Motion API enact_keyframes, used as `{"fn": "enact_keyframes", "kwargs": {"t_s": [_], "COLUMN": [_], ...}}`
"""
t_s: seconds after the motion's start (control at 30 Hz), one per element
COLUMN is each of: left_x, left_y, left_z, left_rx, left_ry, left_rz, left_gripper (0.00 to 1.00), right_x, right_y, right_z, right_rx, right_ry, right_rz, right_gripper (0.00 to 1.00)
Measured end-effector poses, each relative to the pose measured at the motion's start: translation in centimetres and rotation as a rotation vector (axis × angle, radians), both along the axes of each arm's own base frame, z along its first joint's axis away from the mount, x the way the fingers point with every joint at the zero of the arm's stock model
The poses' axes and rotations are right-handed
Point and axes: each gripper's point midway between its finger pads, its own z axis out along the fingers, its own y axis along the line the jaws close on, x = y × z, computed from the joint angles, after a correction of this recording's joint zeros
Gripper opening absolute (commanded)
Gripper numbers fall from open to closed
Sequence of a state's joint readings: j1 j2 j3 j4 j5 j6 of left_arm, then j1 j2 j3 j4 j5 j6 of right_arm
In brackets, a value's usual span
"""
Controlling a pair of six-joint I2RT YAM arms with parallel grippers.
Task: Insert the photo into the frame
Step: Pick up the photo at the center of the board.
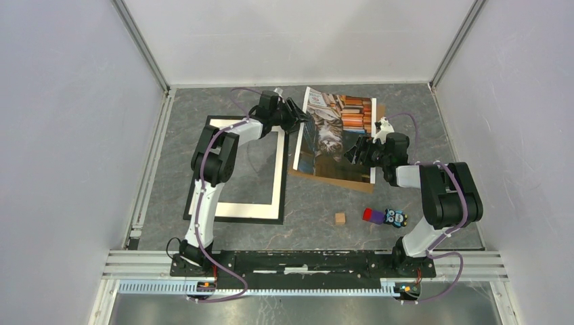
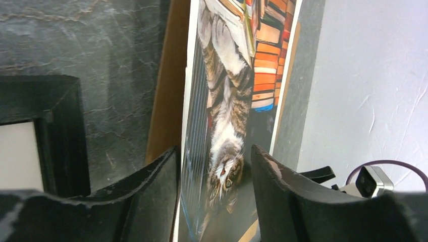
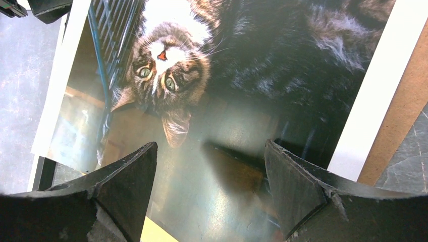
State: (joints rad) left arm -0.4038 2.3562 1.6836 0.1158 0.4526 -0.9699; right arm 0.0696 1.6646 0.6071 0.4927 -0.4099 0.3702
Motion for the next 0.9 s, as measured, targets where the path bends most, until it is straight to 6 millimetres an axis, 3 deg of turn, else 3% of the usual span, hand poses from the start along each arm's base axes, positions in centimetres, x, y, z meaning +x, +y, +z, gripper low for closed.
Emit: {"fn": "enact_keyframes", "kwargs": {"t_s": [0.1,0.33,0.47,0.57,0.73,0.9], "left_x": [-0.1,-0.7,-0.9,-0.6,0.2,-0.8], "left_y": [-0.3,-0.4,-0.2,-0.4,-0.8,0.1], "left_z": [0.3,-0.2,-0.9,0.0,1.6,1.1], "left_rx": [-0.020,0.005,0.077,0.114,0.143,0.218], "left_ry": [-0.006,0.019,0.030,0.019,-0.028,-0.001], "left_rz": [-0.005,-0.002,0.003,-0.002,-0.007,-0.030], "left_gripper": [0.43,0.38,0.28,0.16,0.03,0.02], "right_x": [0.0,0.0,0.0,0.0,-0.1,-1.1], "right_y": [0.0,0.0,0.0,0.0,0.0,-0.2], "right_z": [0.0,0.0,0.0,0.0,0.1,0.2], "right_rx": [0.001,0.001,0.001,0.001,0.001,-0.009], "right_ry": [0.000,0.001,0.000,0.000,0.001,0.022], "right_rz": [0.000,0.000,0.000,0.000,0.000,-0.002], "right_gripper": [0.84,0.84,0.84,0.84,0.86,0.88]}}
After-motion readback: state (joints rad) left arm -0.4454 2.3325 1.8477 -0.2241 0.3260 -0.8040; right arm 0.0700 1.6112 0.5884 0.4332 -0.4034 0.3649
